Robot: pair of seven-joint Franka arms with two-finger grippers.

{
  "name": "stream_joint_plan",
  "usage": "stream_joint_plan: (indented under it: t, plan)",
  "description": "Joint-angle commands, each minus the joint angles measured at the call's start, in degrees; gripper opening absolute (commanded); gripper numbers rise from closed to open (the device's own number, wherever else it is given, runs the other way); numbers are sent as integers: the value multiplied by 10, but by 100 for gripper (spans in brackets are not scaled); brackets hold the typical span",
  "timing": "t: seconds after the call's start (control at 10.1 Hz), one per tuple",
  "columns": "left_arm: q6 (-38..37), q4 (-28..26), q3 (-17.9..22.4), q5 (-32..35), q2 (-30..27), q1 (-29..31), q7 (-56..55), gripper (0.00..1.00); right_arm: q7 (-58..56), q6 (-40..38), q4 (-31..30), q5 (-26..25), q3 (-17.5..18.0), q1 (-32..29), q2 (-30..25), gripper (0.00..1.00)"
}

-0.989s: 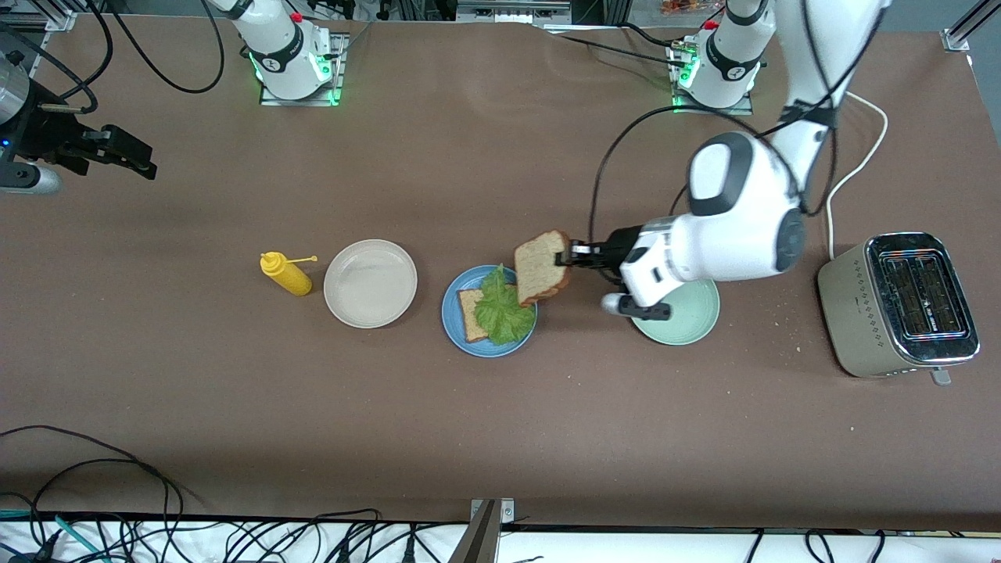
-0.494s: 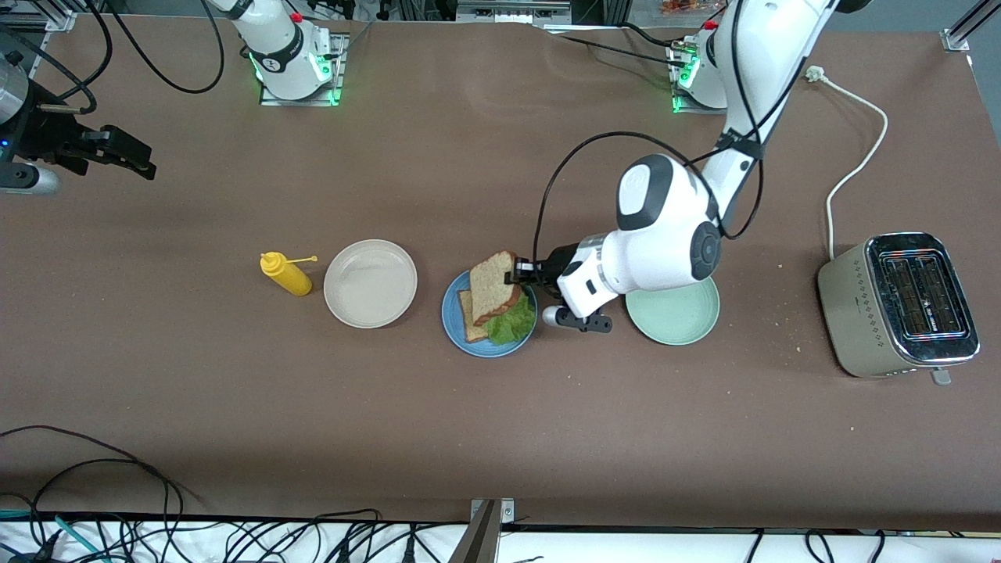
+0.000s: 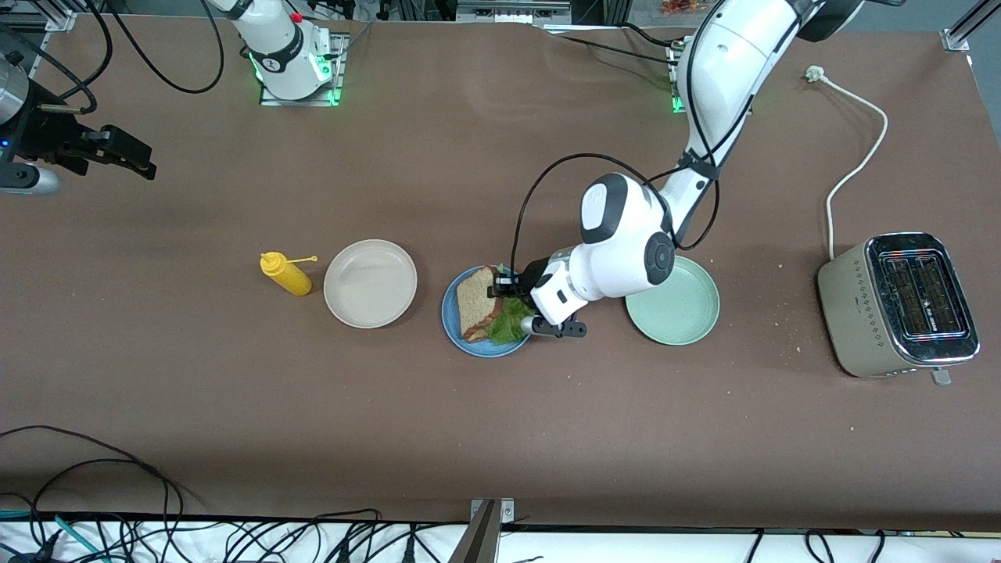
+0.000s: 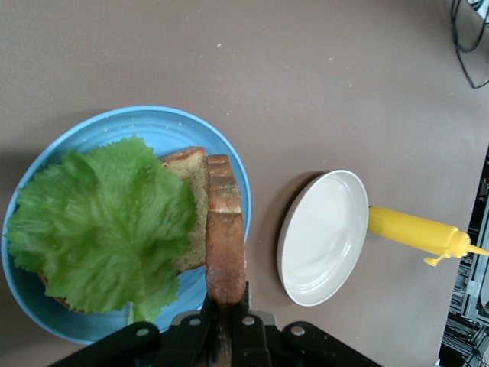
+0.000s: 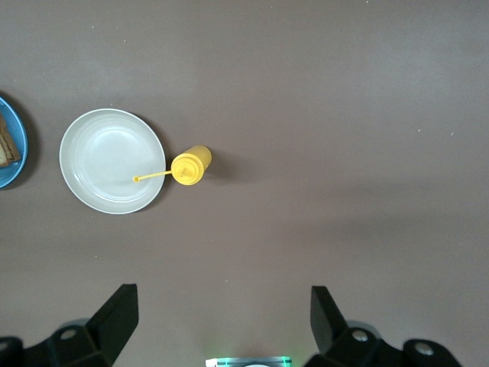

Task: Make sandwich in blue plate with both arms

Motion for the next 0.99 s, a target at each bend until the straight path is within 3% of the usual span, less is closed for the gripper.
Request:
stream_joint_plan:
  t: [0.0, 0.1, 0.2, 0.69, 0.89]
  plan:
    - [4, 21, 9, -12, 19, -3, 8, 8, 7, -8, 9, -3, 2, 0, 2, 100]
    - [4, 20, 14, -13, 17, 3, 8, 59, 7, -8, 9, -3, 2, -1, 1, 100]
    - [4, 17, 17, -14, 15, 8, 8, 100, 8, -8, 9, -3, 2, 0, 1, 100]
    - [3, 10, 25, -13, 11, 42, 7, 100, 8, -8, 9, -3, 2, 0, 1, 100]
    - [-2, -16, 26, -2, -47, 82, 6, 100, 8, -8, 9, -3, 2, 0, 2, 100]
